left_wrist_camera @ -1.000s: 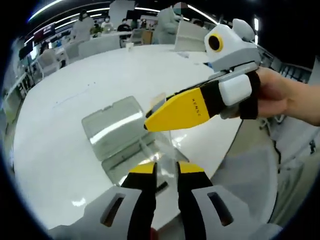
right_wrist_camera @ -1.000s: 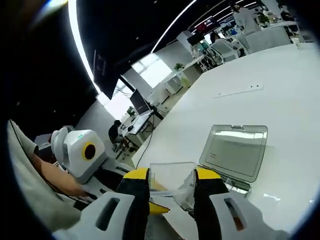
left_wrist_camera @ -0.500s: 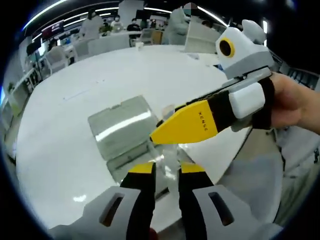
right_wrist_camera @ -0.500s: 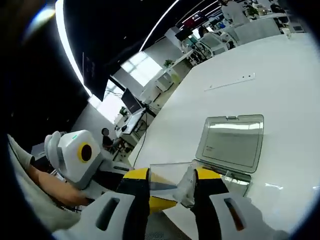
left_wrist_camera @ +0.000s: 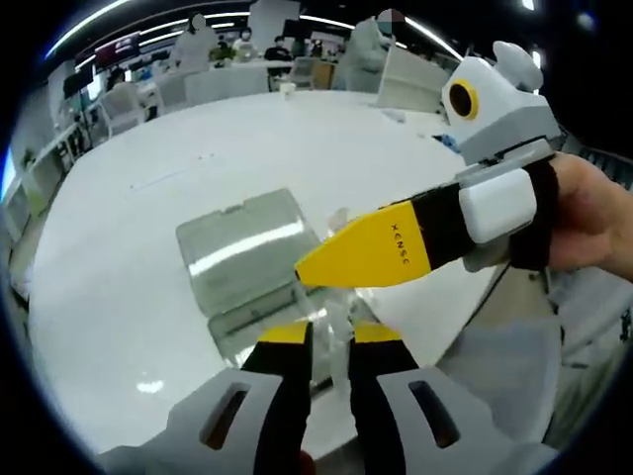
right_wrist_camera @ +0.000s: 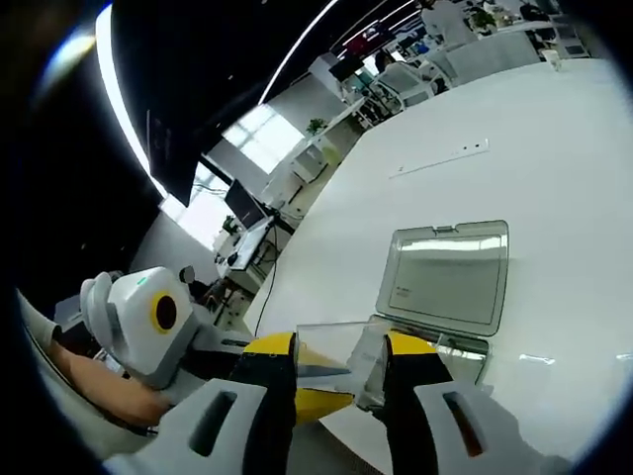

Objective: Insert the divider into the dual guide fixture by aligning both edges with the guide slots and pushing it downward to the bottom, including one-sided entry, uneven engagement, binding, and posture correction.

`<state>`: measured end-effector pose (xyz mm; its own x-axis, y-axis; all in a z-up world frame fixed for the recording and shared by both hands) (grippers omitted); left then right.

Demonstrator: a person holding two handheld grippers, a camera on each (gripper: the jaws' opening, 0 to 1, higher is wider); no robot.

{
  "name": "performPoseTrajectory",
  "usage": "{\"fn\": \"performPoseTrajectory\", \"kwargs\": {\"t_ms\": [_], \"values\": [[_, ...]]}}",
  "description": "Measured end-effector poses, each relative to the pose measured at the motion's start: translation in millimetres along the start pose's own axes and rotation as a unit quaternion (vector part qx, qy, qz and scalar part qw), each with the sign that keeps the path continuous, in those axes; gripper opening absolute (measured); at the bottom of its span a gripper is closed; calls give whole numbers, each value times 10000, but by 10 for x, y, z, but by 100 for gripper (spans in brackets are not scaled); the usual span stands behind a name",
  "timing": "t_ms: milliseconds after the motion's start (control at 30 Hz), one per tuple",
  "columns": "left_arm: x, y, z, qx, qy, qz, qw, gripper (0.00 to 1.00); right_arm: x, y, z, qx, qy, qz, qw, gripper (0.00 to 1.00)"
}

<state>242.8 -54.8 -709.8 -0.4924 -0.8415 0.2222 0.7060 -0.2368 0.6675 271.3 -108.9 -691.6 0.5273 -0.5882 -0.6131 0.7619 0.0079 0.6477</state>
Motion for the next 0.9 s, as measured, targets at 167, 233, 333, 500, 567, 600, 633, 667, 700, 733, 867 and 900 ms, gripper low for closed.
{"fn": "performPoseTrajectory", "kwargs": {"t_ms": [167,233,333,500,567,600,633,667,700,733,867,900], "values": [[4,22,3,44,-2,59,10000,12,22,11,4,42,-78,-30,10000,29],[6,36,6,71,-5,77,9999,12,38,8,9,23,-153,-32,9999,29],[16,62,21,113,-14,108,9999,12,44,-1,9,14,-181,-41,9998,29],[23,72,11,120,-10,133,9998,11,38,-11,6,24,-172,-72,9998,29],[24,73,1,112,-1,134,9998,11,36,-17,5,9,-187,-76,9998,29],[26,73,-2,111,-2,144,9998,11,35,-17,6,11,-195,-70,9998,29],[29,73,-6,109,-5,164,9998,10,29,-17,3,26,-191,-93,9998,29],[30,75,-10,110,2,167,9998,9,26,-17,2,35,-195,-110,9997,29],[30,76,-14,110,12,160,9998,9,23,-20,0,34,-208,-108,9997,29],[30,74,-21,104,12,168,9998,8,19,-22,-2,31,-204,-112,9997,29],[39,74,-23,95,30,156,9998,6,16,-25,-9,47,-216,-152,9996,29],[38,74,-25,98,36,167,9998,6,19,-23,-10,57,-230,-166,9996,29]]}}
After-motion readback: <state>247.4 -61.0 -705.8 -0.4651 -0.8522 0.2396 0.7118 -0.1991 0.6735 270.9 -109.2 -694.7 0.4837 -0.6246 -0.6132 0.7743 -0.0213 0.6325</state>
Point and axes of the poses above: the point that each gripper's makers call its tool centre point, and the gripper's own axes: z roughly backward along the fingers, x roughly to its right, y roughly out of its top, the point moved 4 cm from there along z, roughly backward along the fingers, and after that the axes turned 5 degrees about z, right-handed, at the moved point
